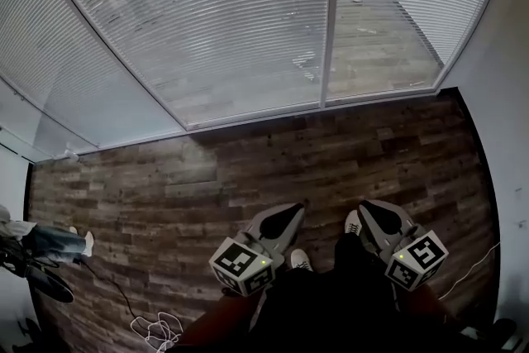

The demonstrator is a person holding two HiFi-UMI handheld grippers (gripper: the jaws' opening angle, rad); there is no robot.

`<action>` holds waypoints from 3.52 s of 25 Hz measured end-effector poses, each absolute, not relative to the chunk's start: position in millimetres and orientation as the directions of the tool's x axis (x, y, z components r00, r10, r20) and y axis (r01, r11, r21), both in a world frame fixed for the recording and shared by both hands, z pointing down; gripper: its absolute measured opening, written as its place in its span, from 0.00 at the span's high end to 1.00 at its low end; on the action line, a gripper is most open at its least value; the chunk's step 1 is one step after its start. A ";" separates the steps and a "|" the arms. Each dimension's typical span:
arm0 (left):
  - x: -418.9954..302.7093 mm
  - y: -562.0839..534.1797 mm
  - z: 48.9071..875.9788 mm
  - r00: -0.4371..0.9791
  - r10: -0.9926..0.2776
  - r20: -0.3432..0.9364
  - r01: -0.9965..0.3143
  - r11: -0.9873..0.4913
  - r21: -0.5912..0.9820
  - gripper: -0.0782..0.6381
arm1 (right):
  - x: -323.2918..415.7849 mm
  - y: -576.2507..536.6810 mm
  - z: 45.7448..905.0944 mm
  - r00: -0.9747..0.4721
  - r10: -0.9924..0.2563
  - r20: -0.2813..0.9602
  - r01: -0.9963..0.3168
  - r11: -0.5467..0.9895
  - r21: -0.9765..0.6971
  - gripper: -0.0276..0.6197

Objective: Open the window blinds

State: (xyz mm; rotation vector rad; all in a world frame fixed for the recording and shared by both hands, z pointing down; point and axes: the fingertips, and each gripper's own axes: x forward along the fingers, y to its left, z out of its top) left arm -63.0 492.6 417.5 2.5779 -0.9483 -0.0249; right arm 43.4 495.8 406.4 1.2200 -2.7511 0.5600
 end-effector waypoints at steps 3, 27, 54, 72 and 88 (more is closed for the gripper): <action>-55.1 479.3 419.4 0.774 -0.623 0.112 -0.613 -0.692 0.382 0.89 | 50.1 482.7 412.1 -0.675 -0.701 0.230 -0.733 0.605 -0.309 0.92; 81.0 303.1 413.2 0.694 -0.698 0.179 -0.709 -0.616 0.344 0.89 | 178.3 281.2 403.9 -0.764 -0.634 0.123 -0.627 0.683 -0.374 0.92; 138.3 210.5 399.2 0.646 -0.739 0.189 -0.758 -0.592 0.274 0.89 | 229.1 193.8 410.2 -0.813 -0.575 0.094 -0.565 0.739 -0.366 0.92; 70.7 111.4 374.3 0.674 -0.725 0.139 -0.733 -0.636 0.240 0.89 | 169.0 97.4 381.7 -0.774 -0.623 0.109 -0.624 0.722 -0.299 0.92; -36.8 34.5 388.1 0.739 -0.667 0.091 -0.664 -0.701 0.260 0.89 | 67.7 33.9 391.4 -0.701 -0.700 0.132 -0.706 0.659 -0.259 0.92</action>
